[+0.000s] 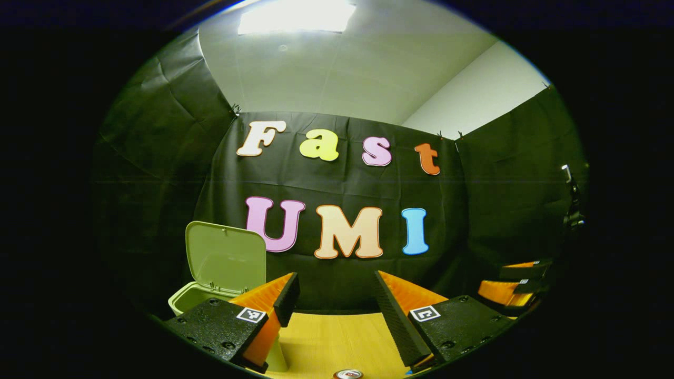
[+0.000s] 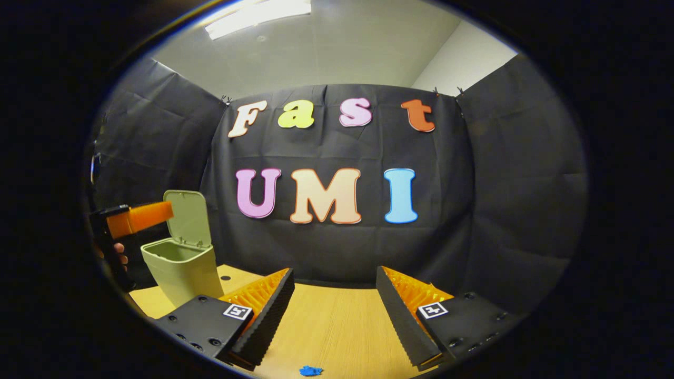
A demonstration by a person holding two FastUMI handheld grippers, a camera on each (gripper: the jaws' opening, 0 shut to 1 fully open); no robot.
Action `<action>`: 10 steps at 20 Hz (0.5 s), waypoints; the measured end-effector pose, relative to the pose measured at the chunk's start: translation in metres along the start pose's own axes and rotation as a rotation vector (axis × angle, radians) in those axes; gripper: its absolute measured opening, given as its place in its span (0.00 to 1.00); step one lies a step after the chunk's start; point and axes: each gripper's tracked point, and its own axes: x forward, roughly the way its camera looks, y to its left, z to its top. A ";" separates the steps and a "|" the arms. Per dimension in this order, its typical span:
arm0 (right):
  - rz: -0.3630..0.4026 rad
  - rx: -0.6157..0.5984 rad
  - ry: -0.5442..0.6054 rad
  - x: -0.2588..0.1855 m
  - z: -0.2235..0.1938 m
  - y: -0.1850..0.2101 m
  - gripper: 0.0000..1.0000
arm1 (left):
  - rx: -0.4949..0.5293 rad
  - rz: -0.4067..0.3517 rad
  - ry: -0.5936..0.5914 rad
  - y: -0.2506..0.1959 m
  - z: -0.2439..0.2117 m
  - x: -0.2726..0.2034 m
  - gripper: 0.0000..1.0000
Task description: Press the lid of the desktop garbage bin to open it, pick up the crumpled paper on the desktop and throw it into the bin, then pick up the pop can on the desktop and drop it into the bin, and finally close the garbage bin lid.
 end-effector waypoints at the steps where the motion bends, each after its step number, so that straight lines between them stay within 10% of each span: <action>1: 0.011 -0.014 0.032 0.005 -0.014 0.003 0.98 | 0.009 -0.005 0.004 -0.003 -0.001 -0.002 0.85; 10: 0.132 -0.098 0.426 0.033 -0.193 0.030 0.99 | 0.034 0.024 0.080 -0.003 -0.017 -0.028 0.89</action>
